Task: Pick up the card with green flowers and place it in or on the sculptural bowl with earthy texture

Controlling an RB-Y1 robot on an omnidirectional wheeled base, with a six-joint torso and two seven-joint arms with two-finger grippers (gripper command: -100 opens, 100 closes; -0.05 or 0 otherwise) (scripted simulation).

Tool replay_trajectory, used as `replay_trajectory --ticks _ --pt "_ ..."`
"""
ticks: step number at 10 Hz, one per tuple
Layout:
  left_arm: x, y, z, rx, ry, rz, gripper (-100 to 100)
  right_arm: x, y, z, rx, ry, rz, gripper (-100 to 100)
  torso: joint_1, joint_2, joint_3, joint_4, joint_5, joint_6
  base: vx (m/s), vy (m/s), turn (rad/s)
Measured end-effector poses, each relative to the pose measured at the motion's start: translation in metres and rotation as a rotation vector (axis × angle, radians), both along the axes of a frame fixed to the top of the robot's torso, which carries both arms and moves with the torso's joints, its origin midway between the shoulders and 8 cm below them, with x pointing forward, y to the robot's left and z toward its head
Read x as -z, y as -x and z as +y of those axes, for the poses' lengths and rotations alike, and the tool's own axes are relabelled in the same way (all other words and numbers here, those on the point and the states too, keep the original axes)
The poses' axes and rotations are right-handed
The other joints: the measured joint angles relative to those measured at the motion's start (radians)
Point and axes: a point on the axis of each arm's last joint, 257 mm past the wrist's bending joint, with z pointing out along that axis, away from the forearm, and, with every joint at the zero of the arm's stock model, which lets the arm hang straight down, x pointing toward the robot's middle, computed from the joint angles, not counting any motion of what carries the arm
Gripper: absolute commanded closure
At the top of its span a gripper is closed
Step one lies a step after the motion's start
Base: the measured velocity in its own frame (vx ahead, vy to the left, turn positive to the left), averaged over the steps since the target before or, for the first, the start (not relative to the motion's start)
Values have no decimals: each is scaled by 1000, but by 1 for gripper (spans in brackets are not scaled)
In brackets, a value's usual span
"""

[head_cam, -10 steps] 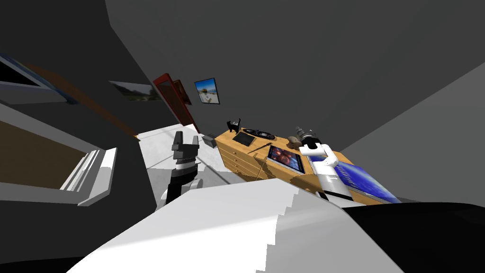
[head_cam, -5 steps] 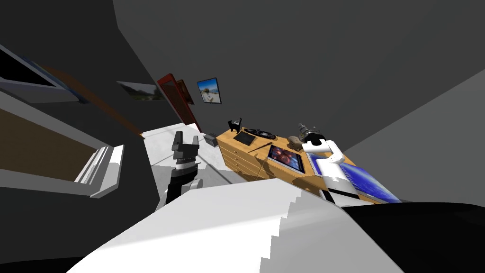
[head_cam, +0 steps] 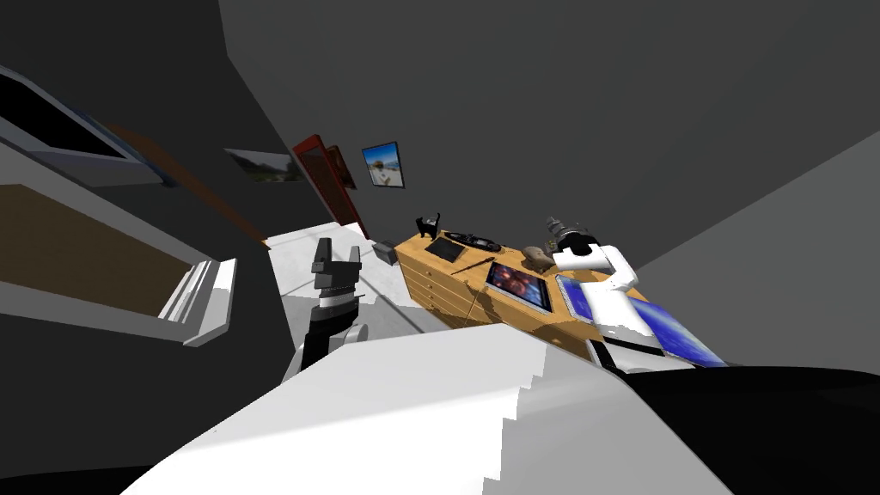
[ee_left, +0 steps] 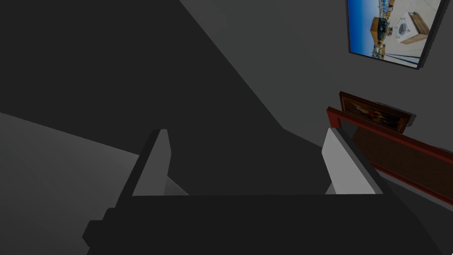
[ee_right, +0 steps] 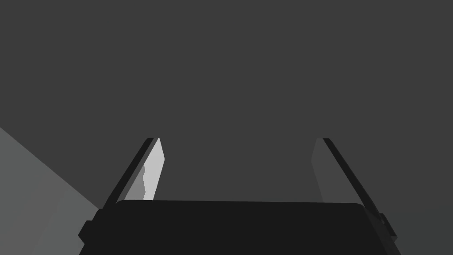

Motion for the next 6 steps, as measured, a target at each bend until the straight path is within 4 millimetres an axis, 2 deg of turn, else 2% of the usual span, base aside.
replay_trajectory --ticks 1,6 --pt "0 0 0 0 0 0 0 0 0 -1 2 -1 1 0 0 -1 -1 0 0 0 0 0 0" --pt "0 0 0 0 0 0 0 0 0 -1 2 -1 1 0 0 -3 -2 -1 0 0 0 0 0"
